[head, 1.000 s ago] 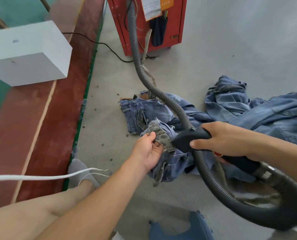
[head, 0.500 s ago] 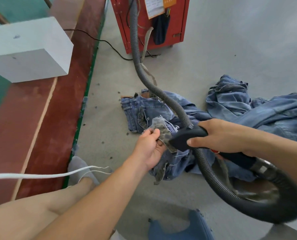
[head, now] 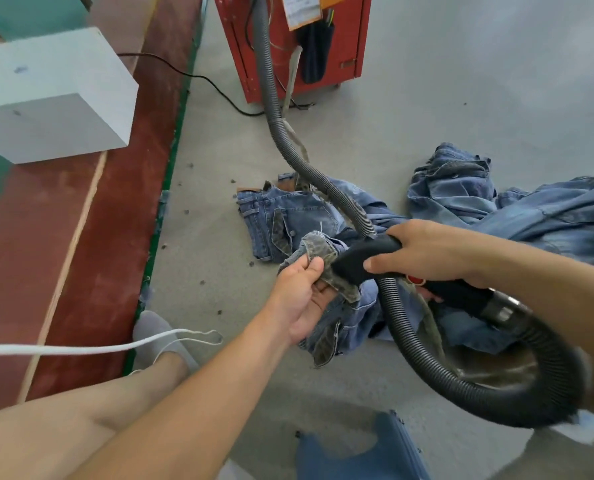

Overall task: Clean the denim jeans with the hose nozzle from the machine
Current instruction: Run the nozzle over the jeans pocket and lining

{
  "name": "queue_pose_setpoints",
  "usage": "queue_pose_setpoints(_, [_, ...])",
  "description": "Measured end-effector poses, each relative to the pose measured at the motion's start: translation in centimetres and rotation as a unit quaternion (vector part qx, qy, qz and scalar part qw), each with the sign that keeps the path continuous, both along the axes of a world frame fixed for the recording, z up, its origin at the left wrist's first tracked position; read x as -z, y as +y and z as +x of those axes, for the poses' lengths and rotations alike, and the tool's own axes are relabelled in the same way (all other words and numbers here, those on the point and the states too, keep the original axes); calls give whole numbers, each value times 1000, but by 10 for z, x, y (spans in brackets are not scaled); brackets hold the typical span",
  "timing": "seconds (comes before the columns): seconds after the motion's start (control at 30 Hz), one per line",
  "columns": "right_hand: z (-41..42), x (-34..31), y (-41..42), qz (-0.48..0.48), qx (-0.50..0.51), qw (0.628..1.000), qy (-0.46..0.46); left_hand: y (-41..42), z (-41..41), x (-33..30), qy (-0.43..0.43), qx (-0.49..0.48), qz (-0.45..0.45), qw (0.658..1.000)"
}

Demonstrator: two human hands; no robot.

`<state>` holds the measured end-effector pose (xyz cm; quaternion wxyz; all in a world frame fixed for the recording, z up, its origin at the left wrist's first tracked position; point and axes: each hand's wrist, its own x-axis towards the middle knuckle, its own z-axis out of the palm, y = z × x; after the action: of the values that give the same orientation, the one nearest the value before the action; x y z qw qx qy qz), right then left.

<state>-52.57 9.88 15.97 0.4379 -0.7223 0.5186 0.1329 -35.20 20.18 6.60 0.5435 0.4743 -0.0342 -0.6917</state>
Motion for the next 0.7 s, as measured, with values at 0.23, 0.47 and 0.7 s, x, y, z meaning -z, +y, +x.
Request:
queue_pose_setpoints(0.23, [-3, 6, 4, -34, 17, 999, -35, -3, 3, 3, -11, -7, 9, 1000])
queue_pose_setpoints(0.47, [5, 4, 6, 5, 13, 1000, -22, -3, 6, 7, 23, -25, 16, 999])
queue_pose_setpoints(0.7, [-2, -10, -1, 2, 31, 999, -12, 0, 0, 9, -8, 18, 28, 999])
